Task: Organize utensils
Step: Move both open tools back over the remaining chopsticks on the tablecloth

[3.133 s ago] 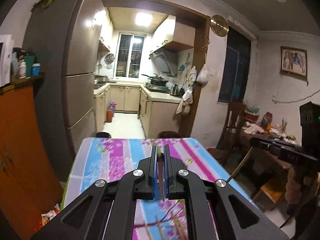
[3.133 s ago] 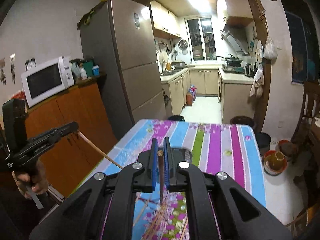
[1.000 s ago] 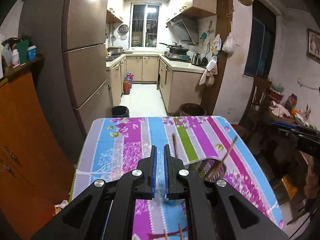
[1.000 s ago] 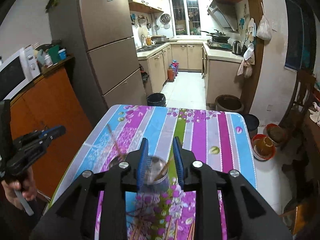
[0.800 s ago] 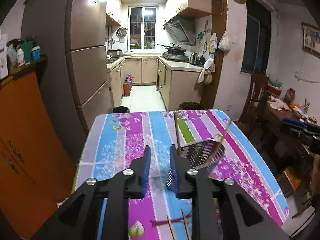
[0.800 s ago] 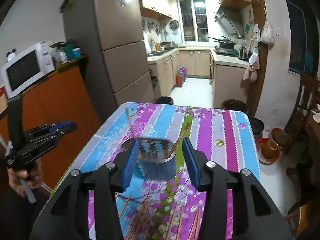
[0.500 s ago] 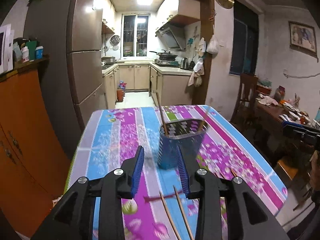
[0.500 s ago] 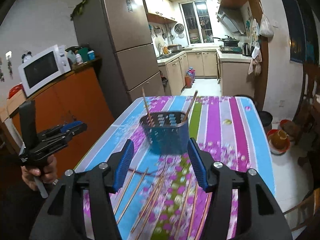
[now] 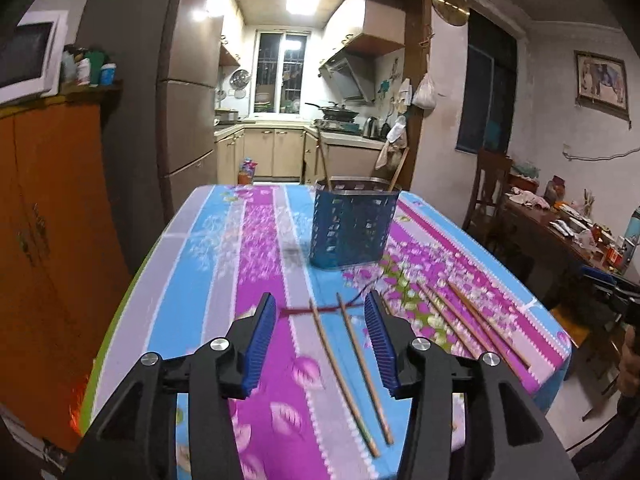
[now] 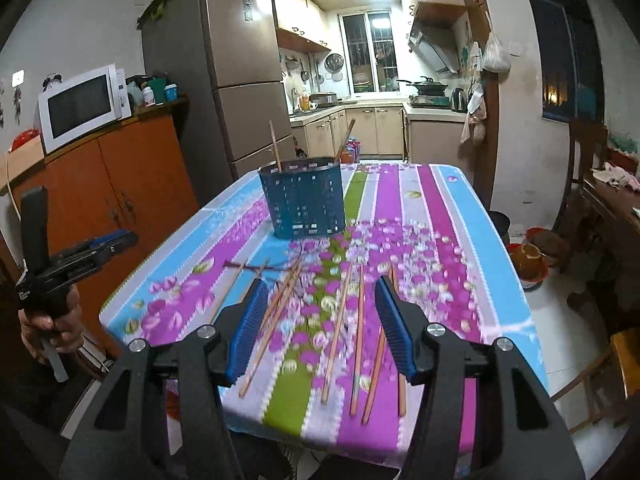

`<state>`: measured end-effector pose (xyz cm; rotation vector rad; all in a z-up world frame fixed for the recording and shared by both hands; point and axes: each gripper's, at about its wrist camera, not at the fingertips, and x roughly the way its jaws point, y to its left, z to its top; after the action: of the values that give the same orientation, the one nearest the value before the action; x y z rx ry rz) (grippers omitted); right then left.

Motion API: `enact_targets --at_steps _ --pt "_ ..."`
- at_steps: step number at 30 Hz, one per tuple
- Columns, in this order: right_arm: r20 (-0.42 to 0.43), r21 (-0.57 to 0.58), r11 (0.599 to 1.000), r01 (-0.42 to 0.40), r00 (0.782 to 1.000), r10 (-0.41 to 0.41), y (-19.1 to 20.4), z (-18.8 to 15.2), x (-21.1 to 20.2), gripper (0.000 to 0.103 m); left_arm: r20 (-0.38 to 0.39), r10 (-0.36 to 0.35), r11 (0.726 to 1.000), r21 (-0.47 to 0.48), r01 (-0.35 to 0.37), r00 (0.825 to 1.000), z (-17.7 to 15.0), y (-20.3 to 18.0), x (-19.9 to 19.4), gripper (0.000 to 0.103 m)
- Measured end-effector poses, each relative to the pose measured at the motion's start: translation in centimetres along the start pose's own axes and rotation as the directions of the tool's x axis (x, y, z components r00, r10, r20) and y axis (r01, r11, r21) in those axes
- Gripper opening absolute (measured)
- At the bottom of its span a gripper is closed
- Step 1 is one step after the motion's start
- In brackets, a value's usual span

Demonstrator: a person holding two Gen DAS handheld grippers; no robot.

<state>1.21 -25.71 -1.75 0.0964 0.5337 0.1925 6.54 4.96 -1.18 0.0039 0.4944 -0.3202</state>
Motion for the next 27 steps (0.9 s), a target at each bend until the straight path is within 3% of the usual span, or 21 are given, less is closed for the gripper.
enact_targets --at_steps 6,12,19,27 --pt "-0.054 -0.016 0.999 0.036 0.998 -0.037 0.6 -4.3 0.7 0.055 -0.006 0.051 0.997 0.055 -0.050 0.999 -4.2 -1.4 -0.9 0.049" --pt "-0.077 -0.059 0.995 0.077 0.994 -0.082 1.1 -8.2 0.8 0.055 -0.024 0.044 0.997 0.069 -0.042 0.999 -7.4 -2.7 -1.3 0.048" --pt "-0.102 -0.072 0.995 0.068 0.992 -0.075 1.5 -11.3 1.4 0.054 -0.036 0.080 0.990 0.123 -0.075 0.996 -11.4 -4.8 -0.9 0.048" --pt "-0.110 -0.099 0.995 0.009 0.994 -0.020 2.4 -12.9 2.7 0.032 -0.024 0.106 0.975 0.198 -0.099 0.994 -14.7 -6.9 0.3 0.043"
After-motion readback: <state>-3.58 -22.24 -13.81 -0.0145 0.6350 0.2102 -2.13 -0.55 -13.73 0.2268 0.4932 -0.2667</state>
